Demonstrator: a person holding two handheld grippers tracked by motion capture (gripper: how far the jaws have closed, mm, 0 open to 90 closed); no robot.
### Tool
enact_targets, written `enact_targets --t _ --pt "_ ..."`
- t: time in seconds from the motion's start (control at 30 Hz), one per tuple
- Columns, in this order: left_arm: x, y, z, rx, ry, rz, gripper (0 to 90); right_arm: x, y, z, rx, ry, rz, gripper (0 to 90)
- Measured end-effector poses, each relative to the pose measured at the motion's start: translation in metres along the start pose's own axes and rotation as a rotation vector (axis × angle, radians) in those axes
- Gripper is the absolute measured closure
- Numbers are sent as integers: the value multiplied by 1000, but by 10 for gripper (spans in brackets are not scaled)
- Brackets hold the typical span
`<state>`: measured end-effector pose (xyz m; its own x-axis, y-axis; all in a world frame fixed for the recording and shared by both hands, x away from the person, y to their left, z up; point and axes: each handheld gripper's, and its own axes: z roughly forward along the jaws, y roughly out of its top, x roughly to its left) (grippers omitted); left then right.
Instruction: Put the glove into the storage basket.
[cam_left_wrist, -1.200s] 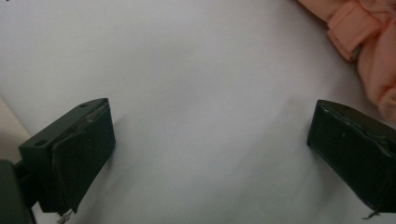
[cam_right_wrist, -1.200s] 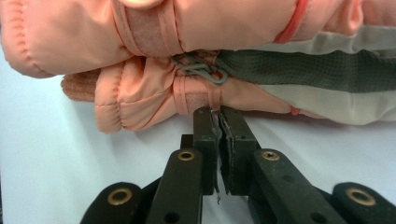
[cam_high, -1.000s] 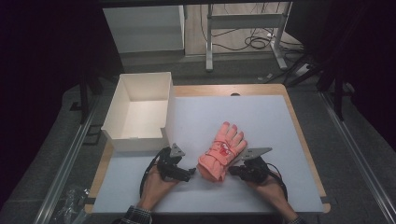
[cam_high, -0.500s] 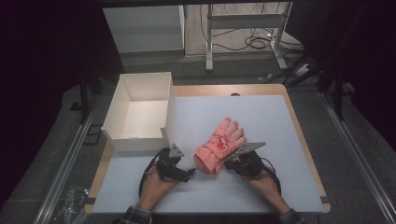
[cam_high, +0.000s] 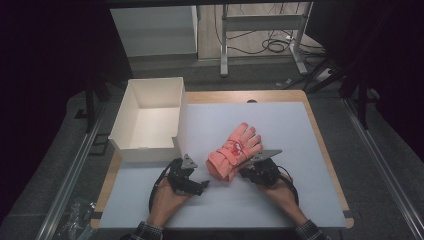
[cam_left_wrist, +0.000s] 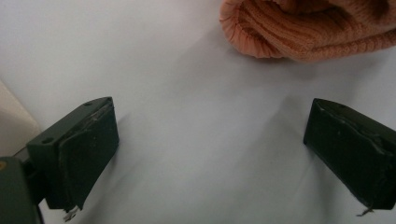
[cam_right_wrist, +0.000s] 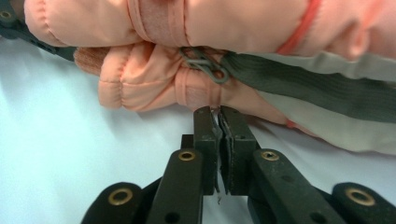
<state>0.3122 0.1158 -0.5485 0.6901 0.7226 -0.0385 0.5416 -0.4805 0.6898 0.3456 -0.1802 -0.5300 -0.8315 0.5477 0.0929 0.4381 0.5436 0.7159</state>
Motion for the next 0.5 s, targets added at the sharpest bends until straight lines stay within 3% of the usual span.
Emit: enact_targets --t 0.2,0.5 --pt "0 0 0 0 1 -1 31 -7 -7 -18 -30 -64 7 776" --pt "1 0 0 -2 -2 5 29 -27 -24 -41 -55 -162 37 510"
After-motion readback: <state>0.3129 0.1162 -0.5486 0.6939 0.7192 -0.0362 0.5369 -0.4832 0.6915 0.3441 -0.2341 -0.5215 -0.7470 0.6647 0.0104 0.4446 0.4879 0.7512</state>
